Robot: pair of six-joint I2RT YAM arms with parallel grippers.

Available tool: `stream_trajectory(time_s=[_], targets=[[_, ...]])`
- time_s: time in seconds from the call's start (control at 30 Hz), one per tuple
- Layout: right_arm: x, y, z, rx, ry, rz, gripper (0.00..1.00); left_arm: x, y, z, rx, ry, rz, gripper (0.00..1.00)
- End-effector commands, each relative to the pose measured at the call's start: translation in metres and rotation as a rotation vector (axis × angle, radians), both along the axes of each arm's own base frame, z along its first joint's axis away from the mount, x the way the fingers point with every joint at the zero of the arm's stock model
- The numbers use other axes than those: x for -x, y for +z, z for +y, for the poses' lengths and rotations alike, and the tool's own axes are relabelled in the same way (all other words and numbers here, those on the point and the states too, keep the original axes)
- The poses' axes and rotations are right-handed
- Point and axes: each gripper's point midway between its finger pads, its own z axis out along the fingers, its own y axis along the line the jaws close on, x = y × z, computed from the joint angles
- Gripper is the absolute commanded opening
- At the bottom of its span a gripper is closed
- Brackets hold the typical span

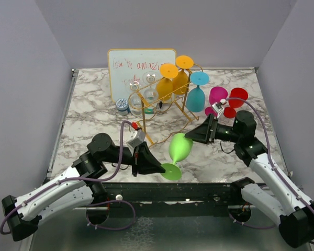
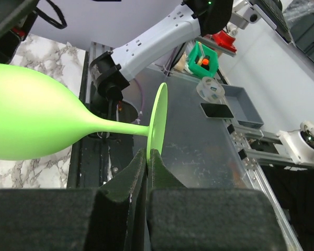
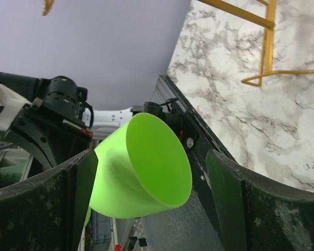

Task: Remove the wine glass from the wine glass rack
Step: Place the wine glass at the center of the board.

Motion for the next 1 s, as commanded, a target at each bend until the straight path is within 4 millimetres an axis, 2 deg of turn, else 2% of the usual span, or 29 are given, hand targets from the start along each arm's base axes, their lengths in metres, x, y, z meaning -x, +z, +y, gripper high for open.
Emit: stream_trajectory(time_s=[0.0, 0.17, 0.3, 0.43, 0.7, 0.97], targets=[[0.011, 0.042, 0.009, -0.140, 0.114, -0.133, 0.89, 0.016, 0.009, 0.007, 0.047, -0.089, -0.102, 0.00], [0.032, 0.057, 0.009, -0.177, 0.248, -0.193, 0.84, 0.013, 0.004, 0.005, 0.047, -0.077, -0.112, 0.00], [0.053, 0.055, 0.005, -0.151, 0.373, -0.227, 0.78, 0.009, 0.007, -0.001, 0.037, -0.079, -0.094, 0.00], [0.066, 0.058, 0.001, -0.154, 0.427, -0.233, 0.75, 0.012, 0.006, -0.001, 0.039, -0.105, -0.117, 0.00], [0.083, 0.069, -0.004, -0.171, 0.460, -0.257, 0.56, 0.015, 0.008, 0.009, 0.051, -0.085, -0.179, 0.00], [0.098, 0.084, -0.008, -0.227, 0.475, -0.304, 0.33, 0.009, 0.000, 0.006, 0.004, -0.064, -0.171, 0.00]])
